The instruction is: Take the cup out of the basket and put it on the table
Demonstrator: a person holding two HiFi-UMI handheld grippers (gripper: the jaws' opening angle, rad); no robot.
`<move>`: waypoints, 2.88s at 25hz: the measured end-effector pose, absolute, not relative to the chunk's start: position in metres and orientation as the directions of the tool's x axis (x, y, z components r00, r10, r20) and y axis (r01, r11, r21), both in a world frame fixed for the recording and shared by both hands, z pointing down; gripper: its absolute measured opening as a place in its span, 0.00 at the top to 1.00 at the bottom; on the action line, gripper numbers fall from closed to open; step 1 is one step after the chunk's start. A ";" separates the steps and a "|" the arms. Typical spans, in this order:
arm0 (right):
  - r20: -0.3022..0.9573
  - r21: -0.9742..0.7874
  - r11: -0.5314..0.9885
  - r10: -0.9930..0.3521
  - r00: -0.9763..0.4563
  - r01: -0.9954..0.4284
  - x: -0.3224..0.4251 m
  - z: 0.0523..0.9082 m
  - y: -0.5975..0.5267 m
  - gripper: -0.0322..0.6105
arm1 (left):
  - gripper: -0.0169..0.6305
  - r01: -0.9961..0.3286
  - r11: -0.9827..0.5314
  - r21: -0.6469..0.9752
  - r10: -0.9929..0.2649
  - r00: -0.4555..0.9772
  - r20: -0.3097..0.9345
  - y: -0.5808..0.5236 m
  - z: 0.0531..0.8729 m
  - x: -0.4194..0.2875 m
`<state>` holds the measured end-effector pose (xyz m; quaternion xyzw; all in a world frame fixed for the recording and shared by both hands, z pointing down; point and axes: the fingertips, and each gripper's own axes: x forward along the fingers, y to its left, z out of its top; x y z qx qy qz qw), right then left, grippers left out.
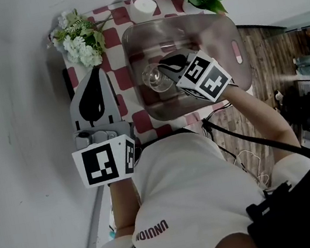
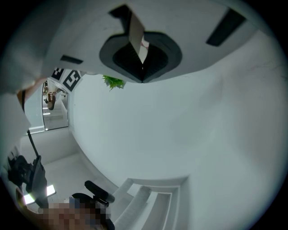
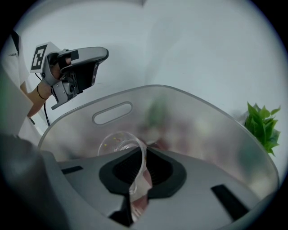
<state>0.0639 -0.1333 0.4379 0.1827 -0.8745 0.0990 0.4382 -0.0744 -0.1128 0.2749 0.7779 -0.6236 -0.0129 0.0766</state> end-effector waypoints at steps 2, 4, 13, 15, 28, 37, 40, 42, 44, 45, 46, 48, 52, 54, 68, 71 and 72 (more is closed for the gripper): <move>0.798 -0.007 0.913 -0.241 -0.553 -0.407 0.064 0.435 -0.133 0.88 | 0.95 -0.969 -0.209 0.135 -0.973 0.220 0.074 -0.112 0.275 -0.074; 0.794 0.006 0.913 -0.252 -0.553 -0.408 0.064 0.433 -0.134 0.88 | 0.95 -0.969 -0.207 0.135 -0.973 0.219 0.075 -0.111 0.275 -0.074; 0.765 0.017 0.905 -0.285 -0.578 -0.424 0.062 0.419 -0.136 0.88 | 0.95 -0.970 -0.202 0.136 -0.975 0.213 0.071 -0.106 0.274 -0.073; 0.763 0.019 0.905 -0.288 -0.579 -0.426 0.062 0.417 -0.136 0.88 | 0.95 -0.970 -0.200 0.137 -0.975 0.211 0.071 -0.106 0.274 -0.073; 0.729 0.034 0.883 -0.342 -0.594 -0.468 0.067 0.402 -0.136 0.88 | 0.95 -0.972 -0.192 0.136 -0.978 0.202 0.061 -0.097 0.273 -0.073; 0.697 0.045 0.877 -0.371 -0.613 -0.479 0.062 0.386 -0.137 0.88 | 0.95 -0.975 -0.177 0.131 -0.981 0.186 0.053 -0.092 0.269 -0.077; 0.689 0.051 0.874 -0.381 -0.617 -0.484 0.061 0.383 -0.137 0.88 | 0.95 -0.976 -0.173 0.128 -0.982 0.181 0.048 -0.090 0.268 -0.079; 0.682 0.056 0.871 -0.390 -0.619 -0.487 0.061 0.380 -0.136 0.88 | 0.95 -0.977 -0.170 0.127 -0.983 0.177 0.044 -0.089 0.268 -0.079; 0.674 0.061 0.869 -0.398 -0.622 -0.491 0.061 0.376 -0.136 0.88 | 0.95 -0.978 -0.167 0.126 -0.984 0.174 0.042 -0.087 0.267 -0.079; 0.670 0.063 0.868 -0.402 -0.625 -0.492 0.061 0.374 -0.136 0.88 | 0.95 -0.978 -0.166 0.125 -0.984 0.172 0.040 -0.086 0.266 -0.080; 0.665 0.065 0.868 -0.405 -0.627 -0.492 0.060 0.371 -0.135 0.88 | 0.95 -0.979 -0.164 0.125 -0.985 0.169 0.039 -0.085 0.266 -0.080; 0.657 0.071 0.867 -0.413 -0.631 -0.494 0.059 0.368 -0.135 0.88 | 0.95 -0.979 -0.158 0.125 -0.986 0.164 0.033 -0.084 0.266 -0.080; 0.644 0.079 0.863 -0.427 -0.635 -0.500 0.058 0.361 -0.135 0.88 | 0.95 -0.981 -0.150 0.123 -0.988 0.155 0.029 -0.082 0.265 -0.082; 0.638 0.082 0.861 -0.432 -0.638 -0.502 0.057 0.357 -0.135 0.88 | 0.95 -0.982 -0.144 0.122 -0.989 0.148 0.028 -0.081 0.264 -0.084; 0.573 0.117 0.848 -0.483 -0.662 -0.517 0.048 0.328 -0.139 0.88 | 0.95 -0.988 -0.097 0.118 -0.995 0.099 0.012 -0.073 0.260 -0.097; 0.560 0.119 0.851 -0.483 -0.673 -0.512 0.044 0.321 -0.138 0.88 | 0.95 -0.989 -0.087 0.118 -0.996 0.088 0.009 -0.070 0.259 -0.099; 0.556 0.120 0.852 -0.482 -0.677 -0.509 0.042 0.319 -0.138 0.88 | 0.95 -0.989 -0.084 0.119 -0.996 0.085 0.008 -0.070 0.259 -0.100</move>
